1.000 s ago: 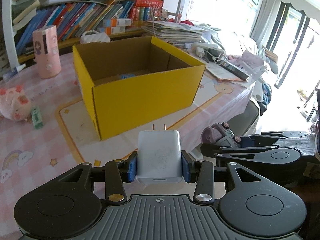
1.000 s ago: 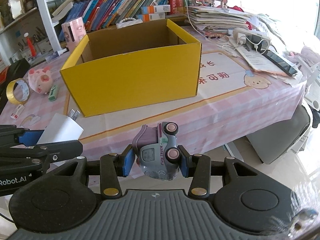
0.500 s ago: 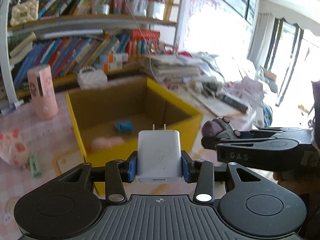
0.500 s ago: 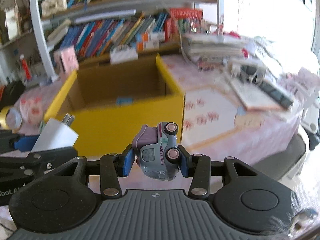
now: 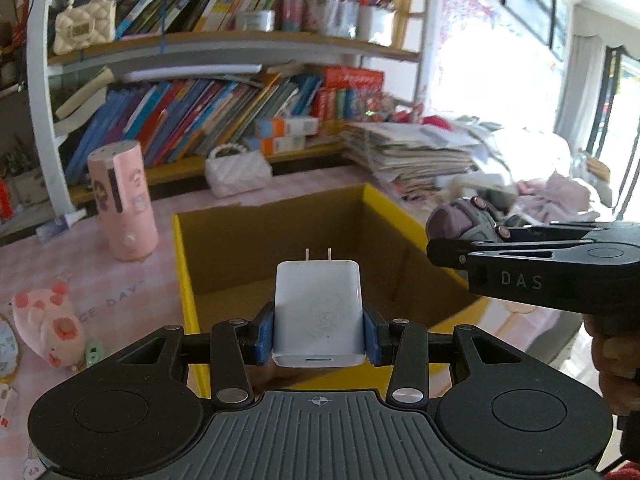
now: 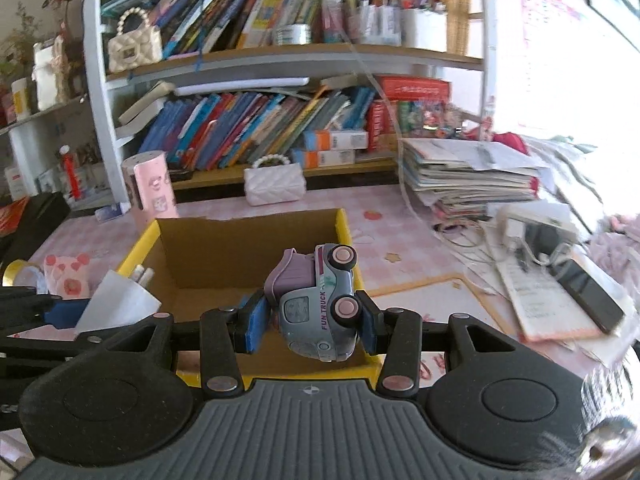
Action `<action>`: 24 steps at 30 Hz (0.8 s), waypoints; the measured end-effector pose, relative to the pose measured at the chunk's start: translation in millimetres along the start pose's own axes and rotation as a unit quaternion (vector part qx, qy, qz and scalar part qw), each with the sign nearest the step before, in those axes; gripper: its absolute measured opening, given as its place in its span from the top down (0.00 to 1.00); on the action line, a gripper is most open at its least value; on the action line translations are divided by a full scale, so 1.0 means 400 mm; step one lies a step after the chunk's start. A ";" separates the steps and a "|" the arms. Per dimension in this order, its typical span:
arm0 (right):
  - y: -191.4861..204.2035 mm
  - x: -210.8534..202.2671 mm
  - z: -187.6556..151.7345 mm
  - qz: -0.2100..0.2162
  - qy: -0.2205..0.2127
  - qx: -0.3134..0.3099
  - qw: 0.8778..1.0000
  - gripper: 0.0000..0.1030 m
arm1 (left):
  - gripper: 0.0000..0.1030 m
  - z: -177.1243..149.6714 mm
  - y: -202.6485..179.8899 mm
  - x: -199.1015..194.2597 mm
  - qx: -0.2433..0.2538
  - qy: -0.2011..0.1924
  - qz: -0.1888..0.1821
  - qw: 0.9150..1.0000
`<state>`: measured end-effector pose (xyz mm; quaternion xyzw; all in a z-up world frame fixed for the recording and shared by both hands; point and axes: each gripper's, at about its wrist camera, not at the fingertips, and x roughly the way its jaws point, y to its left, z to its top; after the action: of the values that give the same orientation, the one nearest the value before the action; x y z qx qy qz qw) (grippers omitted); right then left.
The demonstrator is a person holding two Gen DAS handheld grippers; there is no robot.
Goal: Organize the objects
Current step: 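Lower the charger and car into the yellow box and open both tools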
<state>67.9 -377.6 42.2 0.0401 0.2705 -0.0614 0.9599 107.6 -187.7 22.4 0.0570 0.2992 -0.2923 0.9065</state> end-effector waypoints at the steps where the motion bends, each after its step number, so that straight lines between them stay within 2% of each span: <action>1: 0.003 0.013 0.003 0.007 0.003 -0.005 1.000 0.59 | 0.60 0.000 0.001 0.009 -0.001 0.004 0.005 1.000; 12: 0.036 0.153 0.022 0.063 0.048 -0.050 0.996 0.59 | 0.60 -0.005 0.017 0.094 0.001 0.054 0.044 0.998; 24: 0.057 0.263 0.019 0.096 0.120 -0.109 0.982 0.59 | 0.60 0.002 0.013 0.140 0.023 0.081 0.044 0.996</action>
<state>164.0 -365.9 -5.3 -0.0323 0.3835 0.0662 0.9206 147.5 -211.4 -9.4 0.1142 0.3619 -0.2534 0.8898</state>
